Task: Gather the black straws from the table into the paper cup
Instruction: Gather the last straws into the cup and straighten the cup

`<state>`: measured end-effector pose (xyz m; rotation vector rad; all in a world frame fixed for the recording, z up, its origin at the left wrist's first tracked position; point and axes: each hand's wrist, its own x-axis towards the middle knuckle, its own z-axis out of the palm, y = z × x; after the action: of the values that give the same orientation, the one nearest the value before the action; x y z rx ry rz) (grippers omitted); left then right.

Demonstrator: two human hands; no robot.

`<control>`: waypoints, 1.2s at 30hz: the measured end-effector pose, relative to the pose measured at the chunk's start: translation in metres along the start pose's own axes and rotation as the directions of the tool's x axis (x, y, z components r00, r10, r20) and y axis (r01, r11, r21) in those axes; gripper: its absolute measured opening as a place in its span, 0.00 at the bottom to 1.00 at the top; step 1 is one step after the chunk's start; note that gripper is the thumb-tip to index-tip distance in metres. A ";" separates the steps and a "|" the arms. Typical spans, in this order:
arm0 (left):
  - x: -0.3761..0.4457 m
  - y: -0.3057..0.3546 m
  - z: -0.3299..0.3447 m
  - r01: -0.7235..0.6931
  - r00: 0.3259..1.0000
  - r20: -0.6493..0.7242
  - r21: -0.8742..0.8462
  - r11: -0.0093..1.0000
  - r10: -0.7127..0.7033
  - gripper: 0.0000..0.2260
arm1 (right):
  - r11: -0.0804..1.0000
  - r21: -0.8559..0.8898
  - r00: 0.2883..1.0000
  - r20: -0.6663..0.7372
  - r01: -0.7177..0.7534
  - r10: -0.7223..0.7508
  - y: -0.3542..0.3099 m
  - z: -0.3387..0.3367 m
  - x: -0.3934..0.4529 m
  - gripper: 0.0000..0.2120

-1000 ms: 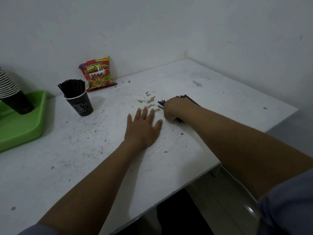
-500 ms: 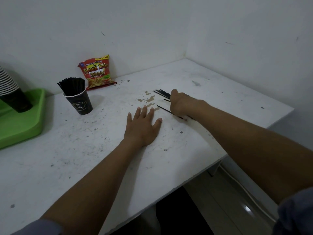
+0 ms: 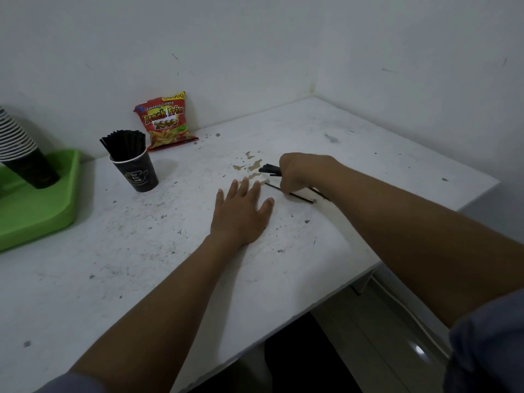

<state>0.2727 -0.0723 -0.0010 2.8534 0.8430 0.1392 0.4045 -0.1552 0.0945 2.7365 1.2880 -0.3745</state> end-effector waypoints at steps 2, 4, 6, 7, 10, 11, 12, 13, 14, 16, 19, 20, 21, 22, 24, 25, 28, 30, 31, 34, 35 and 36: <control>-0.002 0.000 0.000 -0.001 1.000 -0.012 -0.001 1.000 0.001 0.32 | 0.994 -0.105 0.999 0.046 0.014 -0.010 -0.007 -0.005 -0.003 0.10; -0.008 -0.001 0.000 -0.003 1.000 -0.018 -0.008 1.000 0.003 0.32 | 0.986 -0.161 0.995 0.098 0.034 -0.019 -0.011 -0.004 -0.003 0.10; -0.016 -0.004 -0.001 -0.006 0.999 -0.035 -0.039 0.999 0.004 0.31 | 0.987 -0.156 0.993 0.119 0.036 -0.018 -0.011 0.000 -0.001 0.11; -0.020 -0.006 -0.001 -0.008 0.999 -0.043 -0.071 0.997 0.005 0.31 | 0.991 -0.128 0.993 0.116 0.030 -0.015 -0.010 0.004 0.000 0.11; -0.036 -0.005 -0.007 -0.012 0.994 -0.105 -0.259 0.966 -0.016 0.28 | 0.998 0.050 0.999 0.025 0.026 -0.027 -0.004 0.012 0.001 0.15; -0.040 -0.003 -0.011 0.004 0.990 -0.127 -0.373 0.928 -0.055 0.26 | 0.981 0.188 0.999 -0.022 0.041 -0.037 -0.005 0.013 0.002 0.16; -0.044 -0.002 -0.017 0.027 0.986 -0.130 -0.496 0.868 -0.106 0.24 | 0.933 0.354 0.996 -0.076 0.069 -0.045 -0.007 0.012 0.003 0.16; -0.046 -0.002 -0.023 0.057 0.982 -0.108 -0.609 0.791 -0.154 0.23 | 0.851 0.514 0.991 -0.127 0.106 -0.047 -0.011 0.008 0.004 0.16; -0.048 0.000 -0.029 0.094 0.980 -0.061 -0.700 0.708 -0.191 0.22 | 0.748 0.649 0.986 -0.164 0.141 -0.044 -0.016 0.003 0.004 0.16; -0.050 -0.001 -0.041 0.196 0.965 0.090 -0.867 0.457 -0.245 0.21 | 0.512 0.836 0.979 -0.197 0.199 -0.060 -0.028 -0.009 0.001 0.16; -0.051 -0.006 -0.060 0.419 0.886 0.448 -0.884 -0.206 -0.121 0.22 | 0.281 0.922 0.963 -0.242 0.267 -0.120 -0.044 -0.023 -0.007 0.18; -0.053 -0.008 -0.066 0.469 0.859 0.511 -0.812 -0.349 -0.035 0.22 | 0.242 0.927 0.956 -0.261 0.287 -0.134 -0.049 -0.025 -0.010 0.19; -0.056 -0.010 -0.070 0.501 0.840 0.541 -0.751 -0.430 0.036 0.22 | 0.205 0.931 0.949 -0.277 0.303 -0.148 -0.053 -0.025 -0.013 0.19; -0.059 -0.011 -0.074 0.524 0.829 0.553 -0.708 -0.474 0.090 0.22 | 0.156 0.936 0.944 -0.291 0.315 -0.157 -0.057 -0.024 -0.015 0.19; -0.064 -0.012 -0.078 0.550 0.814 0.563 -0.665 -0.505 0.145 0.22 | 0.053 0.940 0.933 -0.326 0.337 -0.151 -0.064 -0.020 -0.022 0.20; -0.066 -0.012 -0.079 0.556 0.809 0.567 -0.654 -0.513 0.155 0.22 | 0.005 0.936 0.927 -0.348 0.352 -0.139 -0.067 -0.017 -0.025 0.20; -0.070 -0.012 -0.082 0.558 0.804 0.571 -0.628 -0.543 0.167 0.22 | -0.075 0.914 0.908 -0.405 0.399 -0.104 -0.073 -0.009 -0.032 0.19; -0.070 -0.014 -0.082 0.553 0.804 0.570 -0.614 -0.564 0.167 0.22 | -0.067 0.898 0.895 -0.439 0.434 -0.085 -0.075 -0.005 -0.035 0.17; -0.070 -0.014 -0.081 0.551 0.804 0.570 -0.610 -0.570 0.168 0.22 | -0.062 0.891 0.888 -0.453 0.449 -0.080 -0.075 -0.003 -0.036 0.17; -0.070 -0.016 -0.081 0.549 0.803 0.573 -0.604 -0.577 0.165 0.22 | -0.065 0.880 0.878 -0.474 0.470 -0.071 -0.075 -0.001 -0.039 0.14; -0.070 -0.017 -0.081 0.550 0.802 0.575 -0.603 -0.578 0.163 0.22 | -0.063 0.879 0.877 -0.476 0.472 -0.072 -0.075 0.000 -0.039 0.13; -0.070 -0.017 -0.081 0.551 0.800 0.578 -0.602 -0.578 0.161 0.22 | -0.061 0.878 0.875 -0.478 0.474 -0.073 -0.075 0.001 -0.039 0.12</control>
<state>0.1938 -0.0857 0.0721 0.5419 0.5881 0.0875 0.3222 -0.1369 0.1048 3.5824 2.4528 -1.6379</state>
